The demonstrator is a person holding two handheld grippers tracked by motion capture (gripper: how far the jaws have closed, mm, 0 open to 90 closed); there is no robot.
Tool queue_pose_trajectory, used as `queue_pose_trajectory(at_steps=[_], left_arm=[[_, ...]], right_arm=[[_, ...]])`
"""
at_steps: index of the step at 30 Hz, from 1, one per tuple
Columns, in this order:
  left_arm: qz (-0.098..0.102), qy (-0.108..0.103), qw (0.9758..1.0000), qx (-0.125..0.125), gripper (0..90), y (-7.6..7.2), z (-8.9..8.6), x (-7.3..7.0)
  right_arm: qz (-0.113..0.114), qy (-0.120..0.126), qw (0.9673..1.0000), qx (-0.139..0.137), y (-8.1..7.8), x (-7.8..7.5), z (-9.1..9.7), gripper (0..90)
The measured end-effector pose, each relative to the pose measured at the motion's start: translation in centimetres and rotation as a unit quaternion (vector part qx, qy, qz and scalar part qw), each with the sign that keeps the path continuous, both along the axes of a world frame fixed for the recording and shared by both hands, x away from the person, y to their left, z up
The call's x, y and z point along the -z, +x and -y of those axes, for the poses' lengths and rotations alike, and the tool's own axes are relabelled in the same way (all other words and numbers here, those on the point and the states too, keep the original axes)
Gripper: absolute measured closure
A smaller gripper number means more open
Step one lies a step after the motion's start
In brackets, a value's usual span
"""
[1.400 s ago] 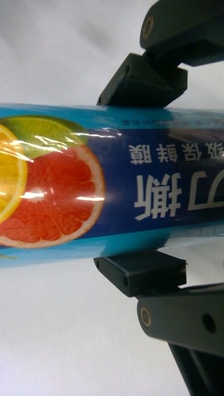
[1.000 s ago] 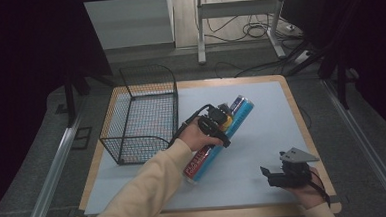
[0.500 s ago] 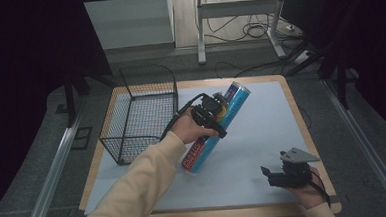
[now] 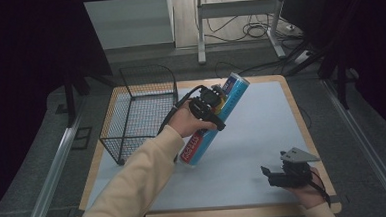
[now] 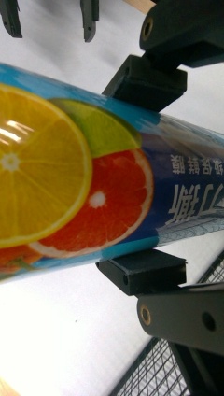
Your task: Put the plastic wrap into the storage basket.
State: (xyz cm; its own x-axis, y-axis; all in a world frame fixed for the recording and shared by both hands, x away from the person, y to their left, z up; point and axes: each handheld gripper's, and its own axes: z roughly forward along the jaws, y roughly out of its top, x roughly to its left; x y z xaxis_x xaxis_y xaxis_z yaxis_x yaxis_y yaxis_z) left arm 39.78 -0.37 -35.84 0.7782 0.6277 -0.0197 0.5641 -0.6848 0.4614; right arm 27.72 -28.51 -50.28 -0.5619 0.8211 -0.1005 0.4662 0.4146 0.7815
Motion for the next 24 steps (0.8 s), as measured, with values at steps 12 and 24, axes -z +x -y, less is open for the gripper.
queue_pose_trajectory(at_steps=[12, 24], left_arm=[[0.018, -0.001, 0.9998, -0.009, 31.9, 1.6, 0.0, -2.5], [0.04, 0.009, 0.9991, -0.006, 32.0, 2.7, -0.6, -4.9]], right_arm=[[0.002, 0.002, 1.0, 0.0, 0.1, 0.0, 0.3, 13.4], [0.001, -0.001, 1.0, 0.0, 0.2, 0.0, 0.1, 13.4]])
